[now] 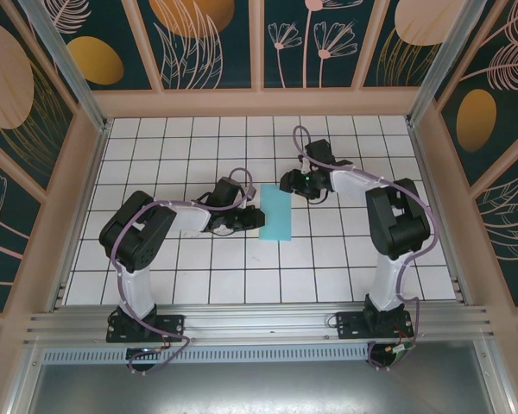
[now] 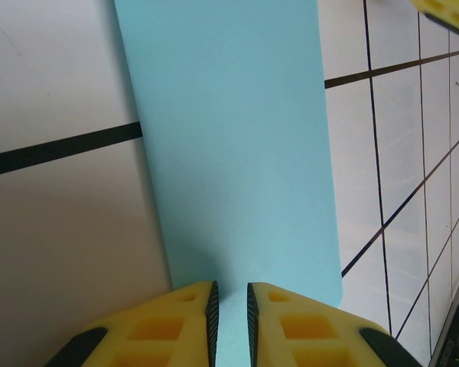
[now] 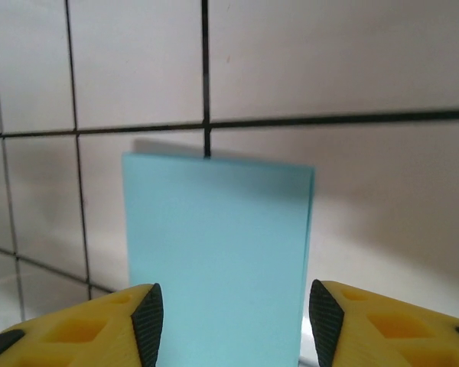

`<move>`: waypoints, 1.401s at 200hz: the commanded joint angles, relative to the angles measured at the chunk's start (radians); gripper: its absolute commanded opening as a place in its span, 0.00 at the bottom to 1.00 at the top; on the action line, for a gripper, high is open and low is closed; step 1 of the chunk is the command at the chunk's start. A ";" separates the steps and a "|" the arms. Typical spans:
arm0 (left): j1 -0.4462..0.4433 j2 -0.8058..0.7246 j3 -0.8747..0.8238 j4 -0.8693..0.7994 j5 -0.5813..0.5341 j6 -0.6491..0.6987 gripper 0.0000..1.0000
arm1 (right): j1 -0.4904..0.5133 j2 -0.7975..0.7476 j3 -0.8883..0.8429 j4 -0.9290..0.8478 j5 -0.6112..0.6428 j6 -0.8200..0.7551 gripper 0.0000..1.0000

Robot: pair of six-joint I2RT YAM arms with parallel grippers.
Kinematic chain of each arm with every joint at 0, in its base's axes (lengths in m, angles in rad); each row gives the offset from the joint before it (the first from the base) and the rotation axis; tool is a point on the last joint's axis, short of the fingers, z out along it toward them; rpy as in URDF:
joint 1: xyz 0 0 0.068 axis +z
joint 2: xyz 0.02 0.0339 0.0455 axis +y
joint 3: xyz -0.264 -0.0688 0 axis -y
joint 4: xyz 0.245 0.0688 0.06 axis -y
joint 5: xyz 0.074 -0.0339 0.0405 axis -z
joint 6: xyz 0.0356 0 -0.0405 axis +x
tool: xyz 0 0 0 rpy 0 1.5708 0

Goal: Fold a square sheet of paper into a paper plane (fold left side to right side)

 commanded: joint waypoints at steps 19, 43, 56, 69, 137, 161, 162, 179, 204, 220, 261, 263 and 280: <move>-0.006 -0.013 -0.025 -0.024 -0.027 0.005 0.22 | -0.007 0.084 0.089 -0.013 0.056 -0.058 0.58; -0.006 -0.012 -0.025 -0.023 -0.027 0.006 0.22 | -0.008 0.109 0.105 0.011 0.028 -0.055 0.58; -0.007 -0.013 -0.025 -0.023 -0.026 0.006 0.22 | -0.007 0.117 0.113 0.015 0.022 -0.056 0.58; -0.006 -0.012 -0.025 -0.022 -0.026 0.005 0.22 | -0.006 0.125 0.118 0.021 0.020 -0.056 0.58; -0.006 -0.002 -0.017 -0.021 -0.024 0.005 0.22 | 0.005 0.159 0.138 0.035 -0.019 -0.059 0.58; -0.006 -0.001 -0.017 -0.023 -0.024 0.005 0.22 | 0.008 0.160 0.141 0.035 -0.035 -0.059 0.58; -0.006 -0.002 -0.017 -0.021 -0.023 0.005 0.22 | 0.008 0.160 0.141 0.034 -0.036 -0.059 0.58; -0.006 -0.002 -0.018 -0.021 -0.025 0.005 0.22 | 0.010 0.155 0.139 0.035 -0.050 -0.059 0.58; -0.006 -0.001 -0.019 -0.022 -0.026 0.005 0.22 | 0.015 0.143 0.126 0.046 -0.073 -0.061 0.58; -0.007 -0.002 -0.019 -0.021 -0.026 0.005 0.22 | 0.015 0.136 0.125 0.038 -0.072 -0.061 0.58; -0.006 -0.010 -0.025 -0.014 -0.032 0.002 0.22 | 0.015 0.092 0.080 0.042 -0.072 -0.060 0.58; -0.007 -0.010 -0.024 -0.015 -0.032 0.002 0.22 | 0.014 0.090 0.078 0.043 -0.074 -0.059 0.58; -0.006 -0.013 -0.026 -0.007 -0.029 -0.003 0.22 | 0.012 0.060 0.039 0.060 -0.114 -0.039 0.57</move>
